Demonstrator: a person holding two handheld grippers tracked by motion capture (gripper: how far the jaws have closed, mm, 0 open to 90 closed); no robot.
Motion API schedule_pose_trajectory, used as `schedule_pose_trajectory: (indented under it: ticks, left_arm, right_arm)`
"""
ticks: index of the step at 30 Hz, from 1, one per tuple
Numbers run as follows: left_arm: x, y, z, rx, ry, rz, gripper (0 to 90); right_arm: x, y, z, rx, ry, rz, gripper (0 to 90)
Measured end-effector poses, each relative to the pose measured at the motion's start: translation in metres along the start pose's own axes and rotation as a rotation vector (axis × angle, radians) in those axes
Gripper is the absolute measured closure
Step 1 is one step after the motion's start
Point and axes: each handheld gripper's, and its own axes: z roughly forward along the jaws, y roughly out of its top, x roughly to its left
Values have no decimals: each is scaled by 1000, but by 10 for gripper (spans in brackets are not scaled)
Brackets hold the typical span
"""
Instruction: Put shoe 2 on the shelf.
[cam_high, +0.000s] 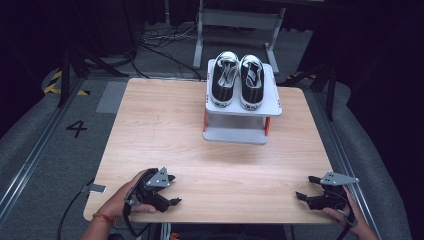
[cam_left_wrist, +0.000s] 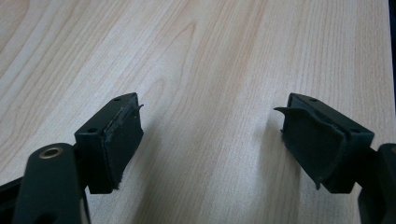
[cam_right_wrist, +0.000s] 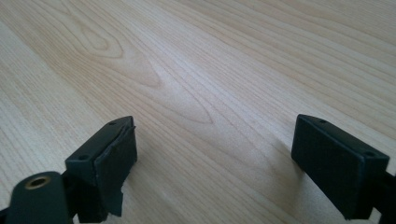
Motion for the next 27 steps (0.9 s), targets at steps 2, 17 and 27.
schedule_pose_trajectory:
  ticks: [2,17,27]
  left_arm:
    - [0,0,0,3,1,5,198]
    - [2,2,2,9,8,-2,156]
    - [3,3,3,10,7,-8,154]
  right_arm:
    - [0,0,0,0,0,0,143]
    - [0,0,0,0,-1,-1,143]
    - [0,0,0,-1,-2,-2,145]
